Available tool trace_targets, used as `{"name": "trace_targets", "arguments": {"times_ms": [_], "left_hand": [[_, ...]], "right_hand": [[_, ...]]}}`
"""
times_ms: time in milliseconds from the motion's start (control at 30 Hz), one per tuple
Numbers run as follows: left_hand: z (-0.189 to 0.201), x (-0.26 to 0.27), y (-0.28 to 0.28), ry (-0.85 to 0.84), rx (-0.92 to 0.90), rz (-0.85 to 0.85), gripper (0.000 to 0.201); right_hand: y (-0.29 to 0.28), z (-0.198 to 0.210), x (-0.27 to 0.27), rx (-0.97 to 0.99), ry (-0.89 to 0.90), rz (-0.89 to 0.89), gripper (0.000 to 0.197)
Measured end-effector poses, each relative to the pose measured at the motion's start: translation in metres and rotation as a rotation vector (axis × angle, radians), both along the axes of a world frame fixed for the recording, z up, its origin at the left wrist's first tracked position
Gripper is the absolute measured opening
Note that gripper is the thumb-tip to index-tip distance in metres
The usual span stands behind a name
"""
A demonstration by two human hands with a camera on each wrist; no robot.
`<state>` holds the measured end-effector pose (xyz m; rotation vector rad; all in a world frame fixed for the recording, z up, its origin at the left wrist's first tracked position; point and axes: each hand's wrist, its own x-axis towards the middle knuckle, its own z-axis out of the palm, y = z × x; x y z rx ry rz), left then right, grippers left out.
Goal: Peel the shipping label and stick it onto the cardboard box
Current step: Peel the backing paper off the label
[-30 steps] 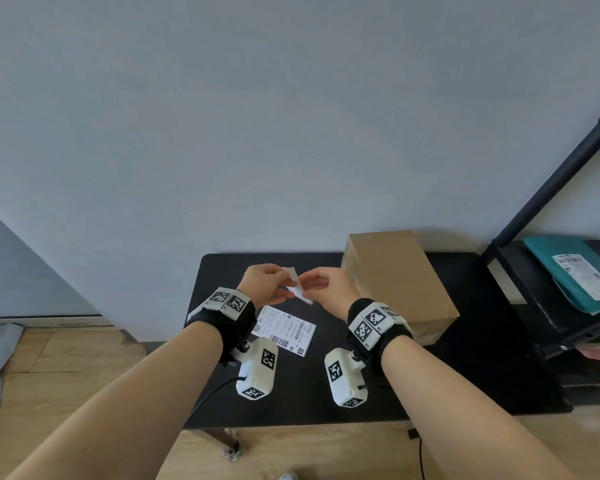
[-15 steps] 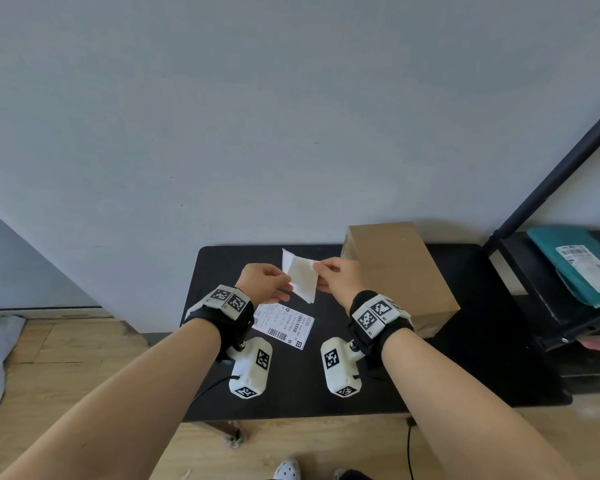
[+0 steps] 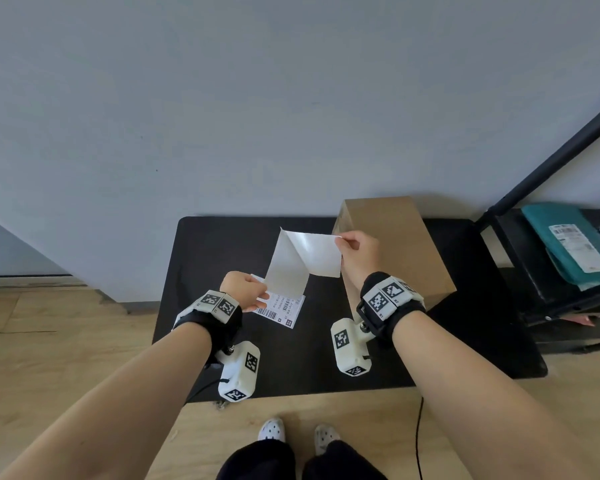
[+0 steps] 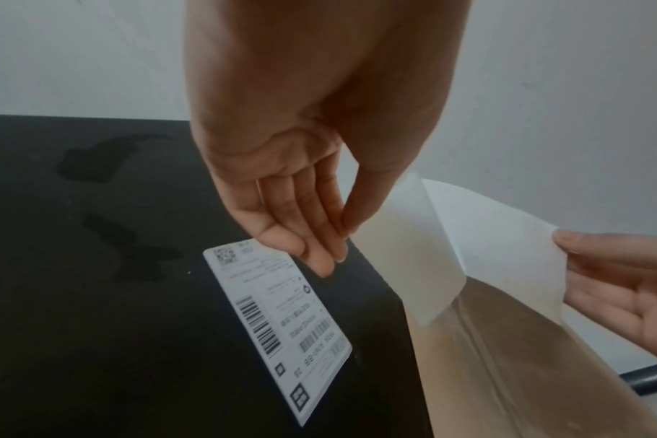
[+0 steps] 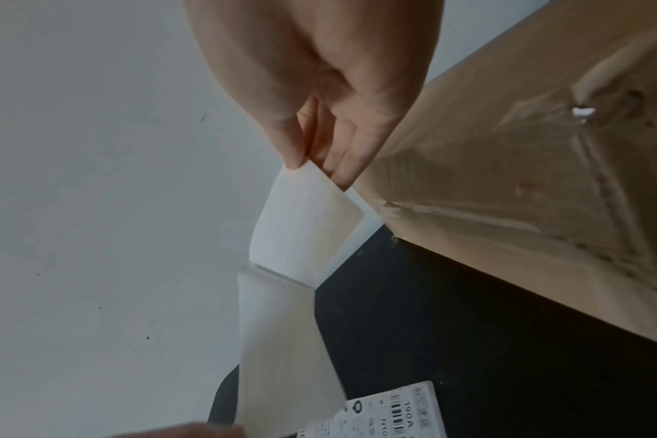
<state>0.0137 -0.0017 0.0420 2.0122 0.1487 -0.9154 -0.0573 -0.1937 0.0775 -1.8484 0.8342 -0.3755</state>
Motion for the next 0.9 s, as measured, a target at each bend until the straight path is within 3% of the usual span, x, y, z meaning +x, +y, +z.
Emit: {"name": "trace_targets", "arguments": {"times_ms": [333, 533, 900], "left_hand": [[-0.035, 0.004, 0.017, 0.083, 0.078, 0.018, 0.02], [-0.049, 0.006, 0.02, 0.108, 0.1, 0.021, 0.009], [-0.052, 0.013, 0.024, 0.032, 0.22, -0.07, 0.016]], "right_hand": [[-0.013, 0.008, 0.005, -0.109, -0.013, -0.074, 0.015], [-0.017, 0.011, 0.006, -0.139, -0.018, -0.085, 0.014], [-0.012, 0.011, 0.005, -0.091, -0.067, -0.113, 0.011]]}}
